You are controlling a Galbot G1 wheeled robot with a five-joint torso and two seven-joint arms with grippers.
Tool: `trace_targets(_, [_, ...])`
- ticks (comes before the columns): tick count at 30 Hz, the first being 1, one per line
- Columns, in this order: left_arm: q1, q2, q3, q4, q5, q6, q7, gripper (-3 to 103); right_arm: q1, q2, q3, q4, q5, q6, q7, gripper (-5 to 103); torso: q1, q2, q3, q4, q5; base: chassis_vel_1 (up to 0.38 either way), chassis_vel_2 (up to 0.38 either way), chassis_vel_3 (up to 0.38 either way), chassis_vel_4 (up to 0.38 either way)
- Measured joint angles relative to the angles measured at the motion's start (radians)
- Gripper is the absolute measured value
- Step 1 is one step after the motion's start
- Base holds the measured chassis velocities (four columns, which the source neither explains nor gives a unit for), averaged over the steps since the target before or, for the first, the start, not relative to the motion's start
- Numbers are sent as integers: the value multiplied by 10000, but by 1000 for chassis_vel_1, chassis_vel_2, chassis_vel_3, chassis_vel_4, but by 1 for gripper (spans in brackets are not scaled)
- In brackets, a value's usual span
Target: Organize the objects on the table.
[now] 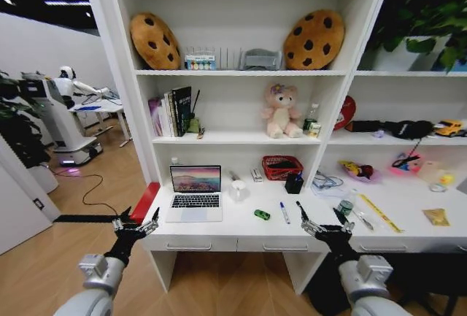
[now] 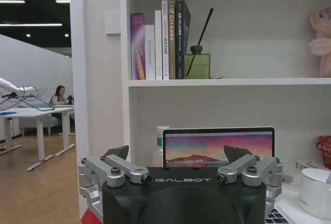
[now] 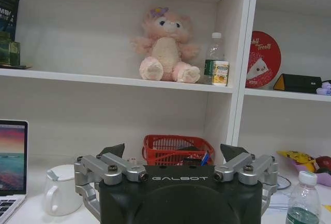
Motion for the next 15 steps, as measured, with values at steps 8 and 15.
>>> trace_targets(8, [41, -15, -2, 0, 5, -17, 0, 100, -10, 25, -22, 104, -77, -233, 40, 100, 7, -3, 1, -1, 2, -111, 120, 122, -110])
trace_targets(15, [-171, 20, 41, 124, -43, -18, -29, 100, 22, 9, -22, -34, -105, -87, 93, 100, -10, 4, -3, 1, 2, -1, 0, 2, 6])
